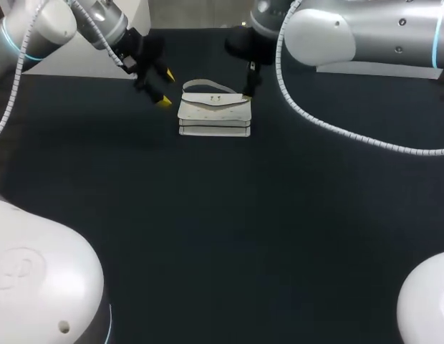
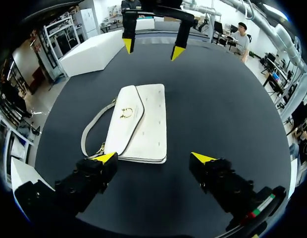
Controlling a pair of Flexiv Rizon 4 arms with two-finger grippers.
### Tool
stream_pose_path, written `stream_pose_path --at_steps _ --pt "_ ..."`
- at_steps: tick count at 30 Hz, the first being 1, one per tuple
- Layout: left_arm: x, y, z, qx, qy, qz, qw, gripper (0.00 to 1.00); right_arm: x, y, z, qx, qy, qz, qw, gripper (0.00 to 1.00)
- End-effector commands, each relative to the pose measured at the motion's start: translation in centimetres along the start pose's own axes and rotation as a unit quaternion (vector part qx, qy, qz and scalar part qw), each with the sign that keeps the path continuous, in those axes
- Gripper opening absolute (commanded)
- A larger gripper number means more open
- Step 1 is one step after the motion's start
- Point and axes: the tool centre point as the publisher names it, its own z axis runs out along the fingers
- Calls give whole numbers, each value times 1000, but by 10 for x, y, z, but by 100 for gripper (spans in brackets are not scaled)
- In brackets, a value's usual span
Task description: Pick up the bag, open it, inspect its contents, close it, and place it on the opposite side
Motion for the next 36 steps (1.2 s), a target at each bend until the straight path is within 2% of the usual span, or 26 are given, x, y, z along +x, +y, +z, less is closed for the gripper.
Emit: stream_pose_path --at_steps 1,3,5,8,12,14,15,17,18,19,20,22,23,25,26,27,29,30,33,36 --pt "-10 -2 3 -6 -8 -89 996 100 -22 10 3 48 40 126 990 100" --pt "-13 -5 3 -7 -15 -151 988 100 -26 12 4 69 50 186 979 100" --pt "-14 -6 2 -7 -15 -210 977 100 -28 11 4 71 71 237 966 100" --pt "-15 -8 1 -7 -21 -291 957 100 -31 12 4 87 96 325 937 100" --pt "-14 -10 1 -1 -23 -391 920 100 -37 9 6 92 147 421 890 100" --pt "-14 -9 0 9 -24 -429 903 100 -40 4 7 80 162 458 871 100" --pt "-14 -8 -1 13 -19 -451 892 100 -41 -2 7 73 173 486 853 100" --pt "-14 -7 -3 23 -23 -482 876 100 -43 -8 7 60 187 512 837 100" --pt "-15 -7 -3 28 -14 -495 868 100 -44 -12 7 58 191 538 819 100" --pt "-14 -7 -4 34 -7 -505 863 100 -45 -16 7 52 202 550 808 100" --pt "-13 -6 -5 41 -10 -527 849 100 -46 -20 8 49 196 580 789 100" --pt "-13 -5 -4 47 -4 -540 841 100 -47 -25 10 45 214 600 770 100" --pt "-12 -4 -4 52 -3 -550 834 100 -48 -28 12 43 220 623 749 100" --pt "-13 -2 -3 62 1 -560 826 100 -48 -30 15 39 226 639 734 100" --pt "-13 0 -2 69 3 -566 822 100 -48 -32 17 32 243 649 720 100" --pt "-13 0 -2 70 4 -567 821 100 -48 -33 18 30 244 654 715 100" --pt "-13 3 1 74 12 -571 817 100 -48 -35 22 22 258 672 694 100" --pt "-13 4 3 78 22 -564 822 100 -48 -37 25 16 263 686 679 100" --pt "-14 7 7 85 36 -570 817 100 -47 -38 30 4 277 705 653 100" --pt "-18 12 10 93 52 -595 796 100 -47 -39 32 -11 284 721 632 100"
